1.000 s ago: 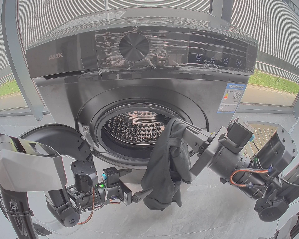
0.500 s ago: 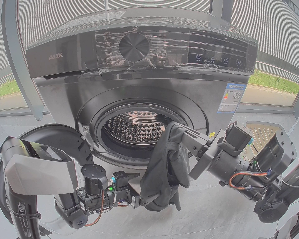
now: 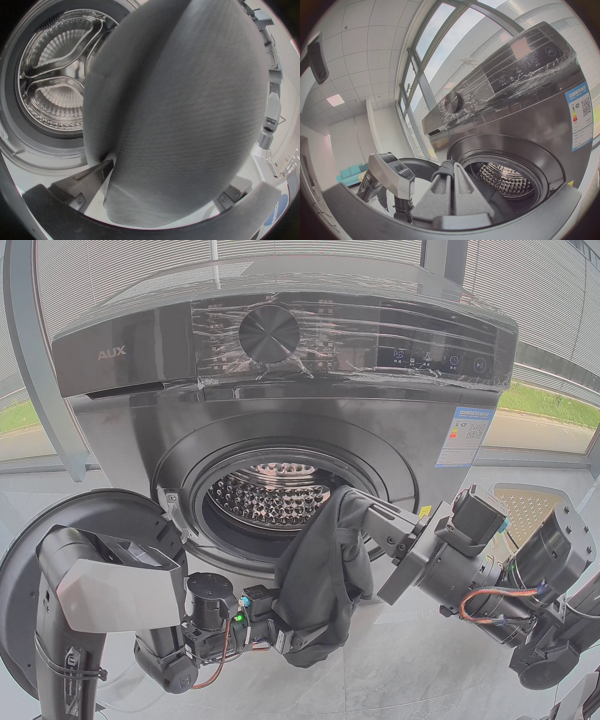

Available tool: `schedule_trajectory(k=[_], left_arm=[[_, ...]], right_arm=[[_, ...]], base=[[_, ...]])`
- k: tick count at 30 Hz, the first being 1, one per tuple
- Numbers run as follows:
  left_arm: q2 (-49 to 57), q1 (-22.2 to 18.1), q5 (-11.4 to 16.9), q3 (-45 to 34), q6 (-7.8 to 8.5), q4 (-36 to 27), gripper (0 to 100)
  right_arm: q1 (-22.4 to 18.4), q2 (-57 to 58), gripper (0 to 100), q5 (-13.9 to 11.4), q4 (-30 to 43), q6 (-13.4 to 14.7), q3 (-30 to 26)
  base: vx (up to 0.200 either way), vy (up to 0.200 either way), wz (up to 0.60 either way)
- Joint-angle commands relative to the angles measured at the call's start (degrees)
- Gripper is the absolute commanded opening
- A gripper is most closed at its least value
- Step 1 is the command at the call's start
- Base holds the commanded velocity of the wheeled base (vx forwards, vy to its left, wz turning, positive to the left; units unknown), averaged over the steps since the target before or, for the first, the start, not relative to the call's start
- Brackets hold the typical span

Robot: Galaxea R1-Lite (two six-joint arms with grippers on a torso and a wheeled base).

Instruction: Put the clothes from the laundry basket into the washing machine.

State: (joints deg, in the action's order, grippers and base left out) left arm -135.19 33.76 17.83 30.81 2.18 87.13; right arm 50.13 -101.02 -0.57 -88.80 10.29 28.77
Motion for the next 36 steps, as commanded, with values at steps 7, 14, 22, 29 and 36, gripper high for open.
schedule_trajectory(k=[7,14,22,29,36], left_arm=[[-3.5,-0.01,-0.17,2.86,0.28,0.15,0],[1.6,0.43,-0.17,1.01,-0.07,0.24,0],[13.03,2.28,0.53,-7.08,-0.34,0.06,0],[24.54,2.72,3.61,-16.48,-0.51,-0.03,0],[29.64,2.28,6.07,-19.82,-0.69,-0.11,0]], right_arm=[[0.06,0.21,0,-0.04,-0.06,0.08,-0.47],[-1.44,-0.05,0,-0.13,0.03,-0.01,-0.29],[-6.36,-3.39,0,-1.01,0.11,0.52,1.64],[-10.14,-7.35,0,-1.71,0.11,2.1,2.87],[-10.75,-11.56,0,-1.71,0.11,2.37,2.08]], base=[[0.0,0.0,0.0],[0.0,0.0,0.0],[0.0,0.0,0.0],[0.0,0.0,0.0],[0.0,0.0,0.0]])
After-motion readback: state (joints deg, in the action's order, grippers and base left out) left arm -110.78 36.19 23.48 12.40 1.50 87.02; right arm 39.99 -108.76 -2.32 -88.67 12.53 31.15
